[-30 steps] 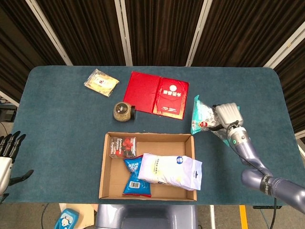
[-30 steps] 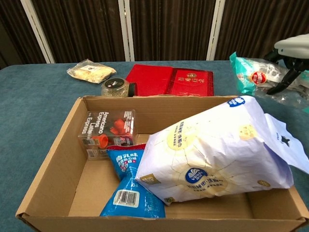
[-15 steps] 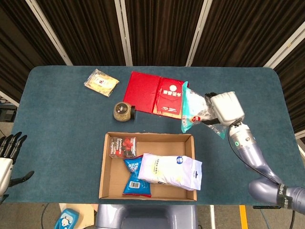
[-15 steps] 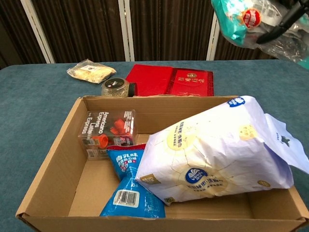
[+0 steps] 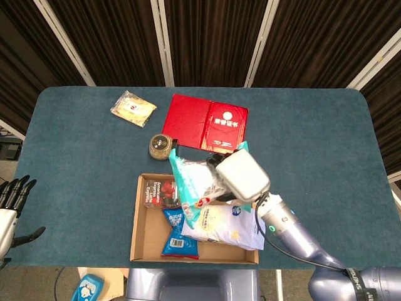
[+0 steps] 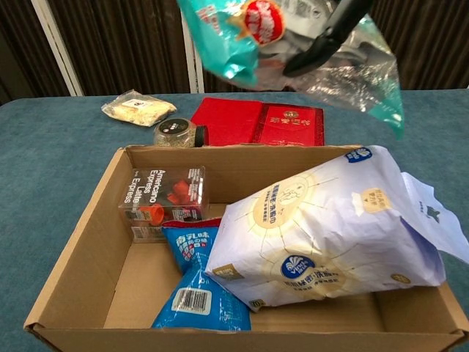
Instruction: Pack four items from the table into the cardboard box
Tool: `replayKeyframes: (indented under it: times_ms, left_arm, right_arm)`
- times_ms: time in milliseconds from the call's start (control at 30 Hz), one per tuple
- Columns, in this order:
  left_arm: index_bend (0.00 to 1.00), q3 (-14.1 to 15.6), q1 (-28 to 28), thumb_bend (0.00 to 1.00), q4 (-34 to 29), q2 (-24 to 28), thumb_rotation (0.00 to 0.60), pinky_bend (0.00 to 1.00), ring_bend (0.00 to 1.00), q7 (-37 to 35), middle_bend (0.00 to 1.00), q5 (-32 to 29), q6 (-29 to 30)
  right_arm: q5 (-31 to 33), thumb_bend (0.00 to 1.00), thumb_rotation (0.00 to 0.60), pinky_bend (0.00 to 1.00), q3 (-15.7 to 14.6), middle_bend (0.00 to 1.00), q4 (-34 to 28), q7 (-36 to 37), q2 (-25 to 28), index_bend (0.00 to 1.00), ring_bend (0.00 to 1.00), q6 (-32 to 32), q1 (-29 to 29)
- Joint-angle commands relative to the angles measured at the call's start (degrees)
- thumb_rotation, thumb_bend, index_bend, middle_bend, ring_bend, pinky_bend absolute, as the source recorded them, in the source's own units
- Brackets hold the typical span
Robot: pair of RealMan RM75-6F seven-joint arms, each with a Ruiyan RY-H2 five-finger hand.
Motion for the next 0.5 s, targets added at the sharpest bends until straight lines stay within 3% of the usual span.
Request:
replayKeyframes:
  times_ms: [33, 133, 267, 367, 500]
  left_arm:
    - [0.00, 0.0, 0.0, 0.03, 0.0, 0.1, 0.600, 0.00, 0.00, -0.3, 0.00, -0.2, 0.0]
    - [0.00, 0.0, 0.1, 0.03, 0.1, 0.2, 0.600, 0.00, 0.00, -0.7, 0.00, -0.6, -0.3]
    - [0.00, 0.0, 0.1, 0.03, 0.1, 0.4, 0.600, 0.00, 0.00, -1.0, 0.00, -0.9, -0.4]
    - [0.00, -0.1, 0.1, 0.03, 0.2, 0.4, 0.600, 0.00, 0.00, -1.3, 0.00, -1.2, -0.5]
    - [0.00, -0.1, 0.0, 0.03, 0.2, 0.4, 0.600, 0.00, 0.00, -1.3, 0.00, -1.2, -0.7]
  right_arm:
    - [2.4, 0.14, 0.600, 0.76, -1.1, 0.67, -1.6, -4.2, -4.5, 0.70, 0.67, 0.9, 2.5]
    - [4.5, 0.14, 0.600, 0.72, -1.9, 0.57, -1.6, -7.3, -7.4, 0.60, 0.58, 1.8, 3.9]
    - [7.4, 0.09, 0.600, 0.46, -3.4, 0.30, -1.8, -10.3, -8.7, 0.31, 0.32, 1.5, 5.2]
    - [9.6, 0.07, 0.600, 0.34, -4.0, 0.15, -2.3, -11.8, -8.9, 0.13, 0.17, 1.5, 5.9]
    - [11.5, 0.05, 0.600, 0.25, -4.0, 0.07, -2.9, -13.2, -8.8, 0.06, 0.09, 2.3, 6.6]
